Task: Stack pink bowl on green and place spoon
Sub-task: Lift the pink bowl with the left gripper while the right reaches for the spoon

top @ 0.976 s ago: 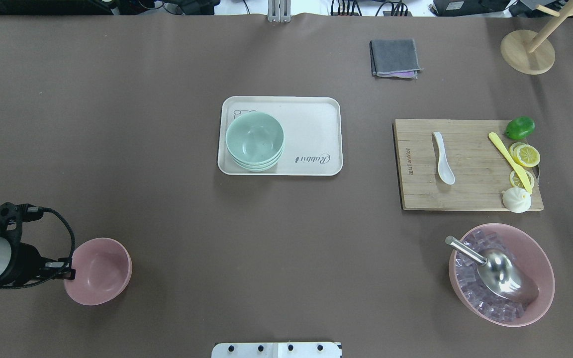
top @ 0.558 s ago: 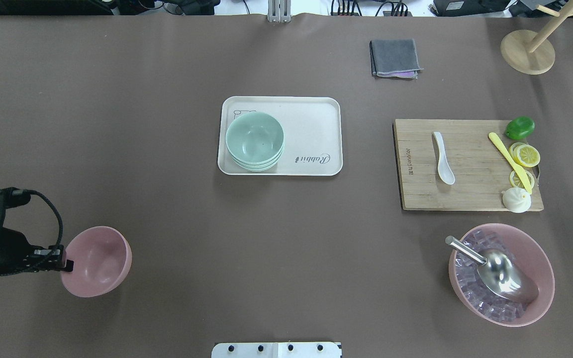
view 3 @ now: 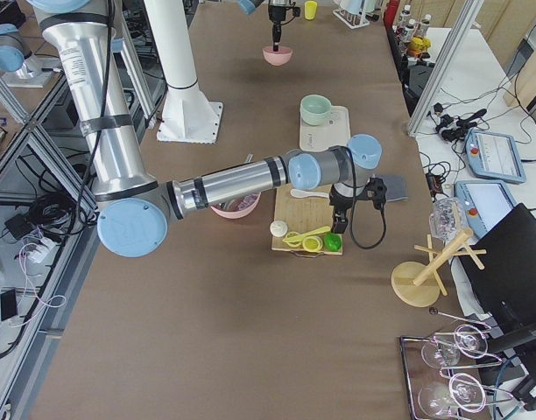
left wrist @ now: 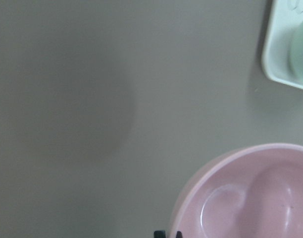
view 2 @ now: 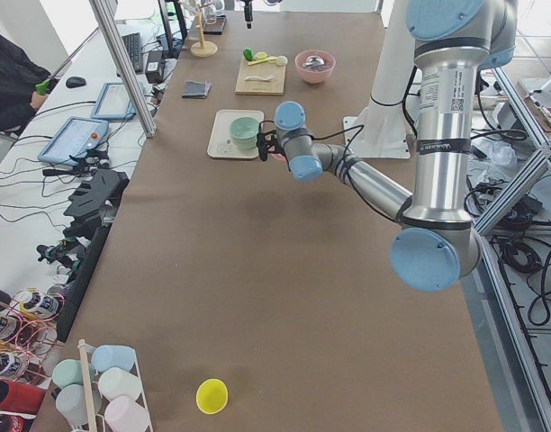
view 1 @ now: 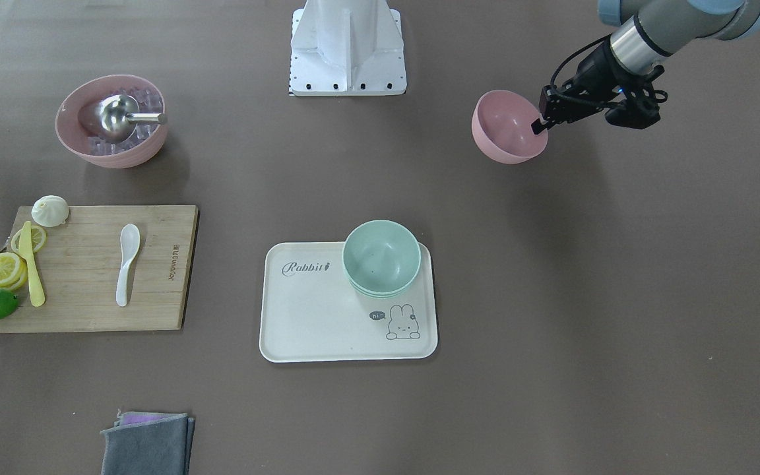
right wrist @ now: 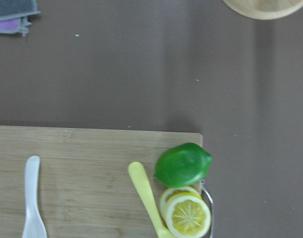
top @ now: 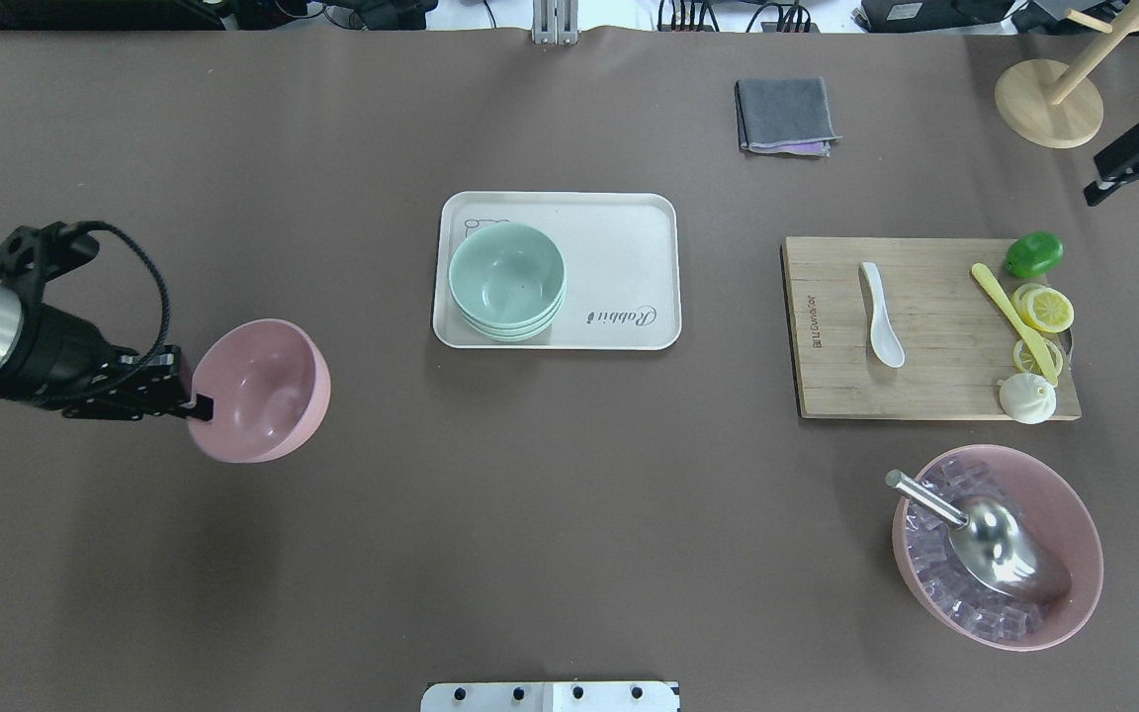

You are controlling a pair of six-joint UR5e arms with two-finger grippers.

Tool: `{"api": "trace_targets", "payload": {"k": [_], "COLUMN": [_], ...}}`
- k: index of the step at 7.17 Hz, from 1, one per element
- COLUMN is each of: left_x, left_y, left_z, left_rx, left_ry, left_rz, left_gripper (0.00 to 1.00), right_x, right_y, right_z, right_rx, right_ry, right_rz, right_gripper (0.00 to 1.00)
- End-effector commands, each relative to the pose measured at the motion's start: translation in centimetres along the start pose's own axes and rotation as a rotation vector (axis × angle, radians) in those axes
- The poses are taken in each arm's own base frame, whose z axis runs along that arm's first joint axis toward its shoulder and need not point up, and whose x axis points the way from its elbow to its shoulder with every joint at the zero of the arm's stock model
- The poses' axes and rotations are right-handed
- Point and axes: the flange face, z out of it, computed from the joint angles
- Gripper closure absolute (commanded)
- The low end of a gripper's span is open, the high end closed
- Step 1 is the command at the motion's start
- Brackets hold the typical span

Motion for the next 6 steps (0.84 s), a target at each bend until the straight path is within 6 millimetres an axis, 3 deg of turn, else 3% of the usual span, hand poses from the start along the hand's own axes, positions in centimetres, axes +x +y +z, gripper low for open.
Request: {"api": "trace_targets", "payload": {"k": [1, 2, 3, 6], "left_x": [7.5, 8.1, 8.3, 8.4], "left_y": [-3.2, -3.7, -4.1, -4.1], "left_z": [0.3, 0.7, 1.0, 0.9], "left_rx": [0.018, 0.017, 0.026, 0.033], "left_ry": [-0.016, -0.019, -0.022, -0.021], "left_rz": [-0.023, -0.027, -0.027, -0.027], "left_gripper": [1.00, 1.00, 1.00, 1.00], "right_x": [-10.9, -15.5, -17.0, -15.6], "right_y": [-0.1, 0.5, 1.2, 1.8], "right_z": [4.0, 7.3, 10.0, 13.5], "right_rx": [0.059, 0.122, 0.124, 0.074], "right_ry": [-0.023, 0.011, 0.013, 0.040], "right_rz": [0.039, 0.058, 0.060, 0.100], "right_gripper": [0.00, 0.00, 0.00, 0.00]}}
